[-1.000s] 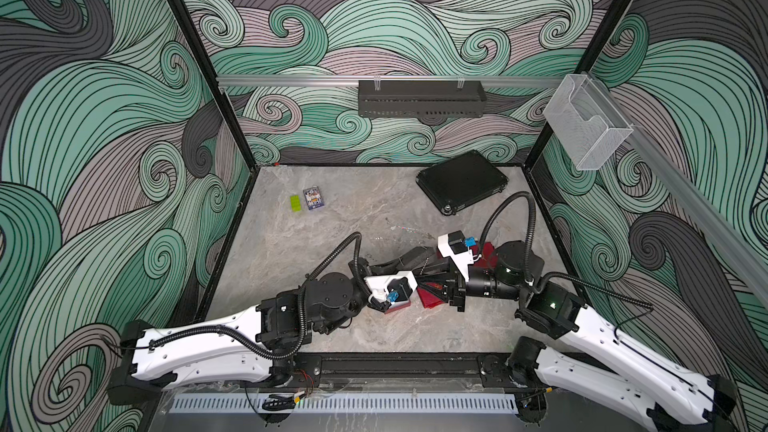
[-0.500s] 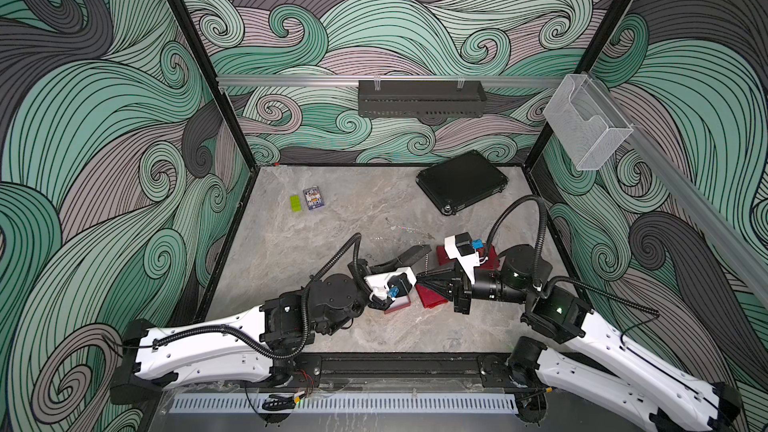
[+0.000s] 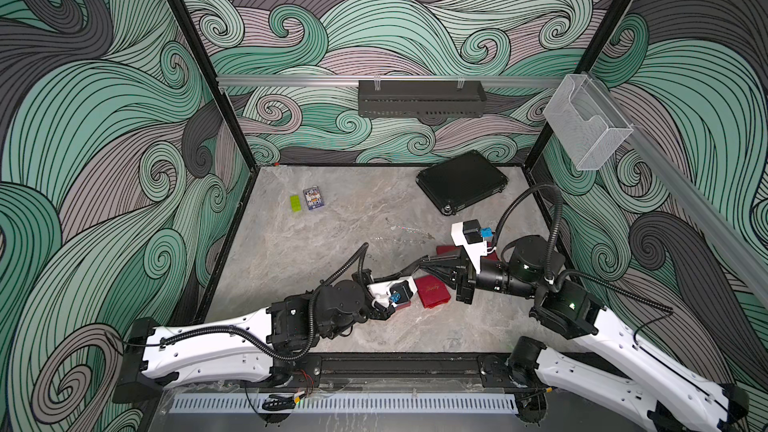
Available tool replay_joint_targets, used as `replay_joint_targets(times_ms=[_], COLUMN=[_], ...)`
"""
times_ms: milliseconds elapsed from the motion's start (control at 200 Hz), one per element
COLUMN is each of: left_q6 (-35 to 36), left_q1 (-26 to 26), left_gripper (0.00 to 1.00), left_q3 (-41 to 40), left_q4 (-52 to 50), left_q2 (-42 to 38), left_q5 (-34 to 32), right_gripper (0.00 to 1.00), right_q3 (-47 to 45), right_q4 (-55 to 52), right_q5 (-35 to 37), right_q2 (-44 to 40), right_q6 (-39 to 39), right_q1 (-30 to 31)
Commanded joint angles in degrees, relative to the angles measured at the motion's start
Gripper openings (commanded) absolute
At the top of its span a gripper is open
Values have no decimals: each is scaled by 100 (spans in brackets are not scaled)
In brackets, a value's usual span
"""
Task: Take the necklace out of the lift-off lid jewelry box
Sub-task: Pick up the necklace from the inner lining.
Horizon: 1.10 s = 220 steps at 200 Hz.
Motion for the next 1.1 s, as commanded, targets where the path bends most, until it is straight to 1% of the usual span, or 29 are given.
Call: replay_joint_targets(times_ms=[0, 145, 355, 580, 750, 946, 1011, 1096], left_q6=[-336, -588, -1083, -1404, -1602, -1706, -1724, -1719], left_q1=[-23, -32, -43, -48, -47, -47, -46, -47], left_gripper=[0, 0, 0, 0, 0, 0, 0, 0], left_q3=[-155, -359, -680, -1013, -1150, -1341, -1384, -1439], left_q4=[-124, -142, -285, -480, -711, -590, -545, -414], left_q2=[4, -90, -398, -769, -1008, -1223, -1199, -1064], left_q5=[171, 382, 603, 707, 678, 784, 905, 1230], right_gripper=[0, 0, 0, 0, 0, 0, 0, 0], right_q3=[309, 584, 1136, 1841, 2255, 2481, 2571, 2781], right_q4=[-55, -94, -302, -557, -695, -683, -691, -762], right_q5=[242, 438, 539, 647, 499, 182, 113, 12], right_q2=[179, 467, 1048, 1809, 2360, 2867, 2976, 3082], right_q6=[-160, -245, -394, -329, -50, 114, 157, 156], right_q1=[-27, -45, -132, -404, -765, -1032, -1099, -1195])
